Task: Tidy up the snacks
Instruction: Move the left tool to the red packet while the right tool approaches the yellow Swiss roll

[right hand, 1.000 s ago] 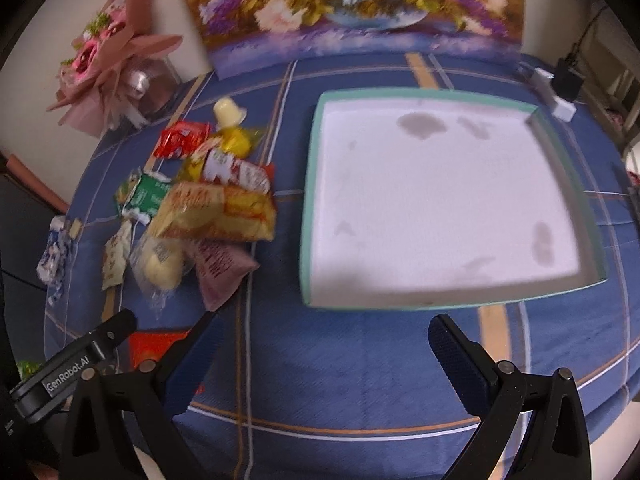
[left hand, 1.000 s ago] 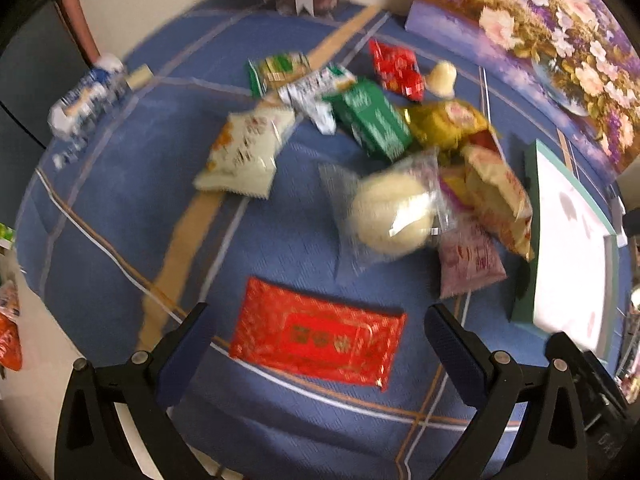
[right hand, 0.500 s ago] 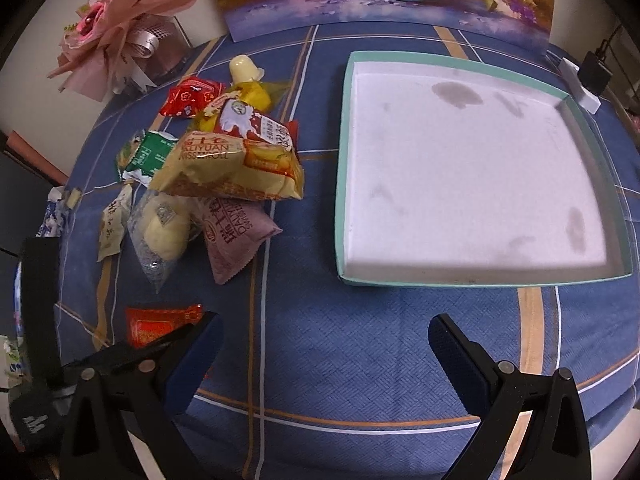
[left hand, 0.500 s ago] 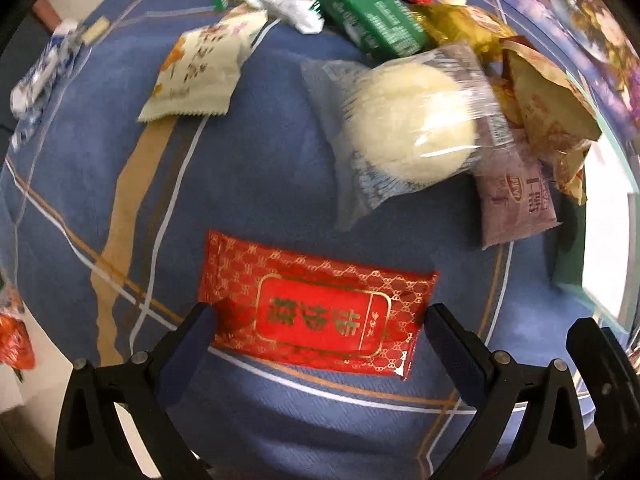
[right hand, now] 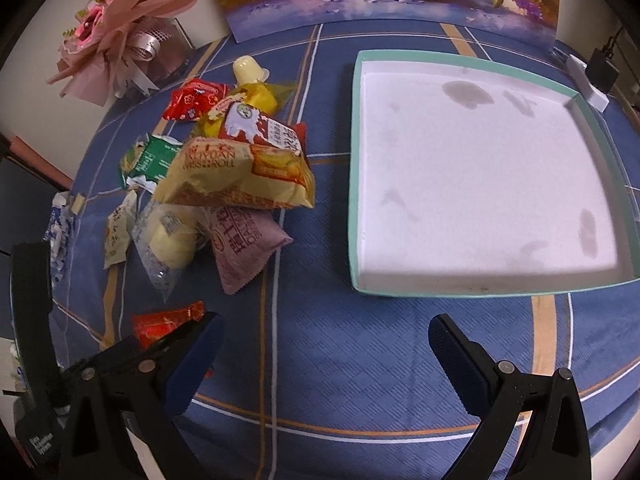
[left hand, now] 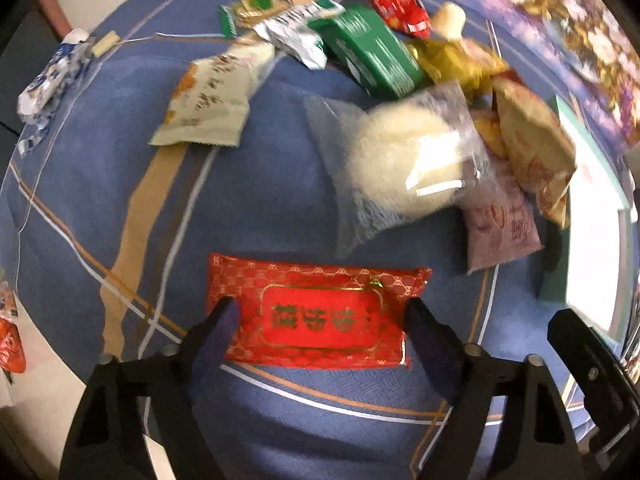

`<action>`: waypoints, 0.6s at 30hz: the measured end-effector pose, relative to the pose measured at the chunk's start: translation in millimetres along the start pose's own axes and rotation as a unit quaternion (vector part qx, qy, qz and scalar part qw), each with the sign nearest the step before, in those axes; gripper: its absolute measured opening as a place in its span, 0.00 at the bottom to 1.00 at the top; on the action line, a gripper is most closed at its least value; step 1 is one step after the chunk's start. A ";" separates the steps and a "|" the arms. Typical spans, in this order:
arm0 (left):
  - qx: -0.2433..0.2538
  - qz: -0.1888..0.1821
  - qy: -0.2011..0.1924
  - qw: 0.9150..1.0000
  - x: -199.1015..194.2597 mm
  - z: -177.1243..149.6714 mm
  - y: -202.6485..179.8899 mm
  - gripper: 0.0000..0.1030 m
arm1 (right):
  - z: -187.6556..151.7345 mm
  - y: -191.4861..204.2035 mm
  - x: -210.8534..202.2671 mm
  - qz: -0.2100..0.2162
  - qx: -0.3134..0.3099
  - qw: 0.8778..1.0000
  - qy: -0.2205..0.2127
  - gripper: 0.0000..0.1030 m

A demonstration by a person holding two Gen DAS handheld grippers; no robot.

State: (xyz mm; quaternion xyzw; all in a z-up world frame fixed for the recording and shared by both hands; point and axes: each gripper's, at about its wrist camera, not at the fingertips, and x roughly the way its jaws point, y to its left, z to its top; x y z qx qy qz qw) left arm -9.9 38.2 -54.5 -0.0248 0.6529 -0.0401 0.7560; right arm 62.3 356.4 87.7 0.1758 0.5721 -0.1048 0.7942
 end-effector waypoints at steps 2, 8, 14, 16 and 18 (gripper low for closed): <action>0.000 -0.013 -0.008 1.000 -7.0 0.5 0.6 0.67 | 2.4 0.2 -0.4 0.007 0.004 1.000 -0.003 1.00; -0.009 -0.042 -0.010 0.999 -20.1 5.2 -0.2 0.58 | 11.2 2.1 -0.6 0.024 0.011 1.000 -0.011 1.00; -0.040 -0.060 -0.015 0.997 -23.3 9.2 32.3 0.75 | 12.5 4.3 6.3 0.019 0.008 1.000 -0.004 1.00; -0.061 -0.049 -0.007 0.997 -18.7 9.6 47.9 0.80 | 13.1 5.8 7.5 0.021 0.006 1.000 -0.003 1.00; -0.085 -0.059 -0.005 0.995 -11.7 6.3 65.3 0.80 | 14.6 7.7 6.9 0.032 0.007 0.999 -0.007 1.00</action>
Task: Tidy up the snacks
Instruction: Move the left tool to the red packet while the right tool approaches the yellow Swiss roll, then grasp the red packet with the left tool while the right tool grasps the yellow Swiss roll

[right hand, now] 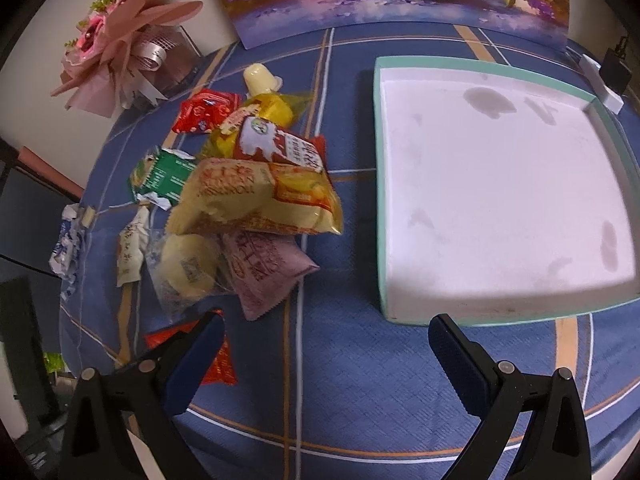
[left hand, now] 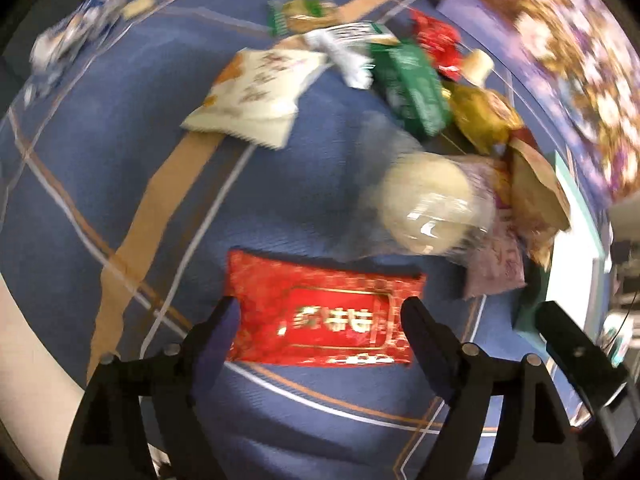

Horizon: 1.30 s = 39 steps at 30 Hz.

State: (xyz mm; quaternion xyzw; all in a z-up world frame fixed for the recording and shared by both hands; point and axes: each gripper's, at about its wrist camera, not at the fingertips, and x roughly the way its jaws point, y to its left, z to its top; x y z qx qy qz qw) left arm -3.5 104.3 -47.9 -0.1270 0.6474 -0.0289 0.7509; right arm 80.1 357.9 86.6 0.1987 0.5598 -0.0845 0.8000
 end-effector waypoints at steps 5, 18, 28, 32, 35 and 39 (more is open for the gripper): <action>-0.037 -0.010 -0.001 0.999 -5.4 7.3 30.5 0.81 | 10.1 6.9 0.4 0.027 0.007 1.000 -0.015 1.00; 0.029 -0.052 0.028 0.998 -10.1 29.1 31.6 0.94 | 41.6 22.0 12.0 0.090 0.026 0.995 -0.035 1.00; 0.059 -0.019 0.028 0.998 -9.4 51.3 30.5 1.00 | 63.6 12.4 23.6 0.123 0.044 0.991 -0.027 1.00; 0.080 0.008 0.027 0.996 -10.9 60.5 30.3 1.00 | 63.0 6.1 32.1 0.115 0.054 0.992 -0.009 1.00; 0.094 0.027 0.028 0.995 -13.1 67.3 29.3 1.00 | 60.9 4.3 34.8 0.107 0.054 0.993 -0.001 0.97; 0.087 0.030 0.023 0.995 -15.0 75.7 35.5 1.00 | 59.0 6.1 37.1 0.097 0.046 0.994 0.007 0.89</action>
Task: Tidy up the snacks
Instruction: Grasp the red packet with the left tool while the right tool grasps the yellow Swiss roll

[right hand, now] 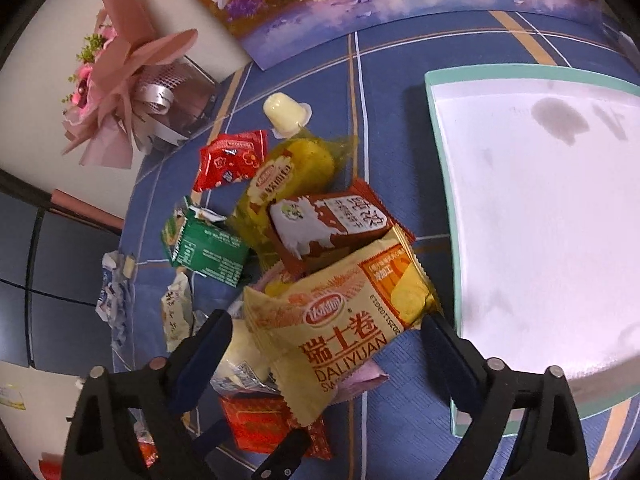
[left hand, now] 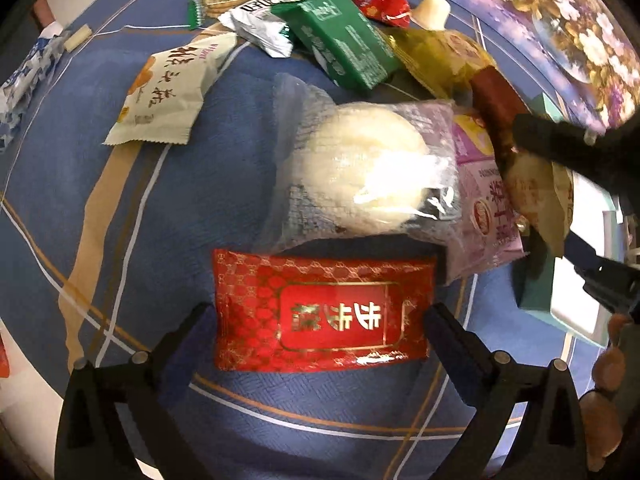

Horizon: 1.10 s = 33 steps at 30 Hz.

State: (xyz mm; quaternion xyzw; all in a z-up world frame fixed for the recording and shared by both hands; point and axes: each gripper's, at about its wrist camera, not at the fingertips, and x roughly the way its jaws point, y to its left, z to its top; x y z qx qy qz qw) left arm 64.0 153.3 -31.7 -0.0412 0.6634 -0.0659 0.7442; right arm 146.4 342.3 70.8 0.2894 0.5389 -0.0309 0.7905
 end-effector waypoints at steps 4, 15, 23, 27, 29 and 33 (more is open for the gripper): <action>-0.023 0.016 -0.010 1.000 -9.7 8.0 32.5 1.00 | -2.8 -0.9 0.7 -0.016 -0.006 1.000 0.003 0.81; -0.086 0.015 -0.025 0.996 -34.9 2.5 141.8 1.00 | -11.3 -15.6 -5.6 0.002 0.023 1.000 0.010 0.55; -0.055 0.029 -0.035 0.997 -61.1 6.6 158.6 1.00 | -25.3 -21.2 -12.4 -0.007 0.020 1.000 0.022 0.48; -0.061 0.051 -0.054 0.995 -76.3 23.3 183.3 1.00 | -33.0 -21.8 -15.5 -0.021 0.007 0.999 0.029 0.49; -0.069 0.062 -0.055 0.994 -74.0 40.5 183.5 1.00 | -35.4 -22.7 -17.2 -0.023 0.005 0.999 0.030 0.49; -0.097 0.083 -0.046 0.991 -55.4 29.2 198.0 1.00 | -39.5 -24.9 -21.9 -0.028 0.003 0.999 0.029 0.49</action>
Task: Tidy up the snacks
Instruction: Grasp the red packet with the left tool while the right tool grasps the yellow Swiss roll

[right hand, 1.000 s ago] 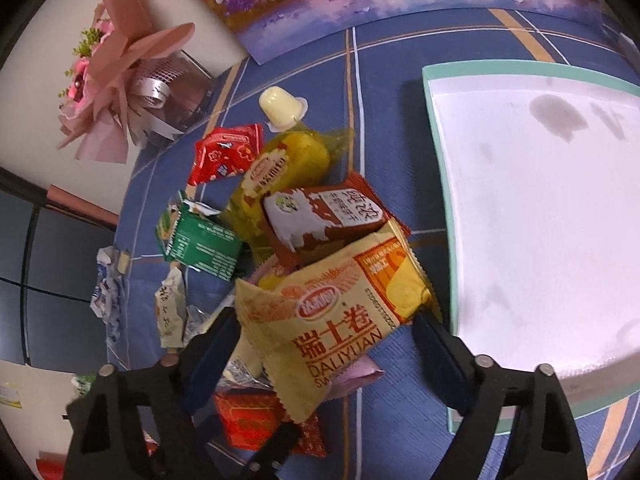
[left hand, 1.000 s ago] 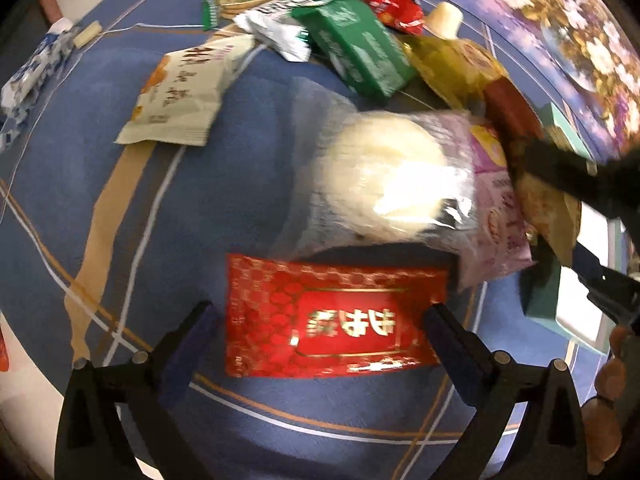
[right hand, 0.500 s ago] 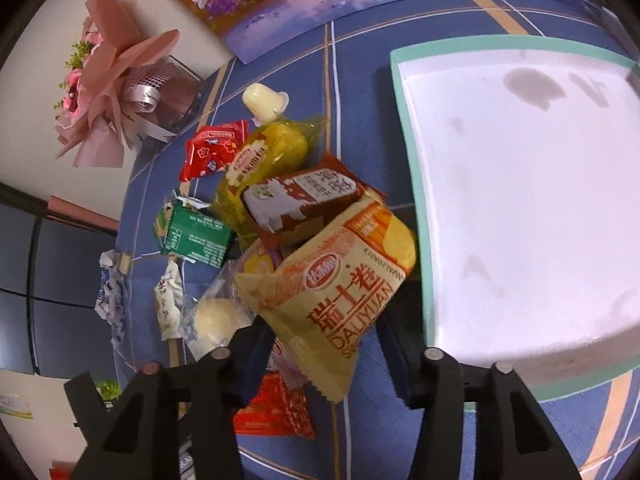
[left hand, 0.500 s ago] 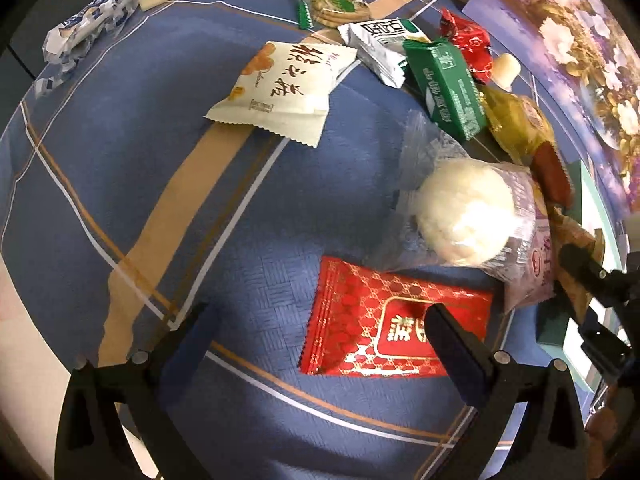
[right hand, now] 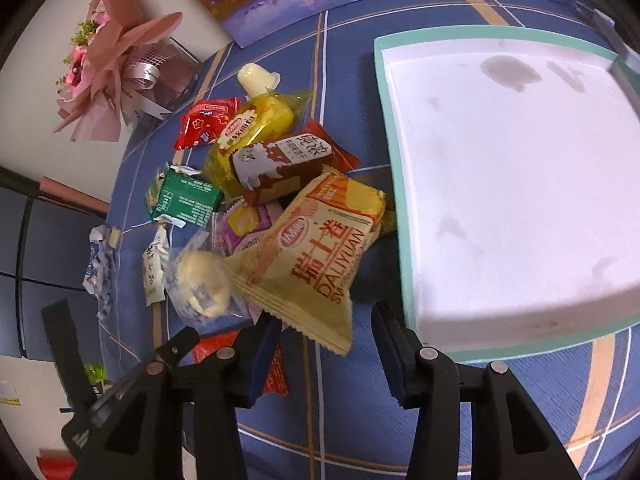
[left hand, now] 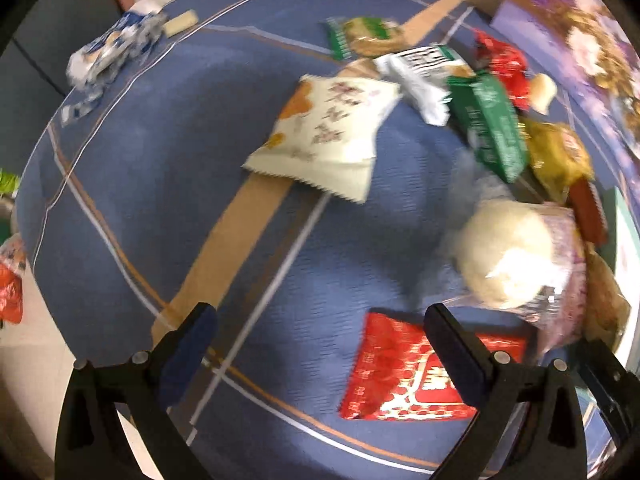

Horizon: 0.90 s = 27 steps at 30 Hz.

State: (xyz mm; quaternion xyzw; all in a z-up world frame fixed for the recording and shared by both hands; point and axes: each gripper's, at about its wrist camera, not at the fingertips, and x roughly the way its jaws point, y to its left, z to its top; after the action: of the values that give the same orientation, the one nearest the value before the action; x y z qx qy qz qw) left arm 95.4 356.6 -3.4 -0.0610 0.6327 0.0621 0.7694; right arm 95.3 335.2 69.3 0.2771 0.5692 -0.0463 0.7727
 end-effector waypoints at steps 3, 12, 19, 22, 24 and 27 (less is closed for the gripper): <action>-0.003 0.002 0.007 1.000 2.0 -4.5 21.6 1.00 | -2.1 -3.1 -2.8 -0.003 0.002 1.000 0.000 0.49; 0.041 -0.016 0.051 0.998 9.4 2.4 46.2 1.00 | -12.7 -9.3 -10.8 -0.004 0.005 1.000 0.007 0.49; 0.086 -0.071 0.034 0.993 -11.4 14.6 59.3 1.00 | -20.2 -9.5 -22.8 -0.009 -0.006 1.000 -0.002 0.49; 0.132 -0.086 0.022 0.987 -23.2 16.9 57.4 1.00 | -20.4 -10.1 -28.5 -0.009 -0.007 1.000 -0.008 0.49; 0.166 -0.090 0.022 0.982 -25.1 23.4 44.9 1.00 | -19.4 -10.1 -32.0 -0.012 -0.008 1.000 -0.015 0.49; 0.196 -0.088 0.028 0.976 -20.9 30.9 45.8 0.93 | -15.6 -10.2 -38.9 0.004 -0.004 1.000 -0.029 0.49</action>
State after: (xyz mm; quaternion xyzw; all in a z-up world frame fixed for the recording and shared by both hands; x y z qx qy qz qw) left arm 113.4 406.6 22.3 0.0337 0.6463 -0.1328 0.7507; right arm 64.6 324.6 97.6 0.2744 0.5453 -0.0491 0.7905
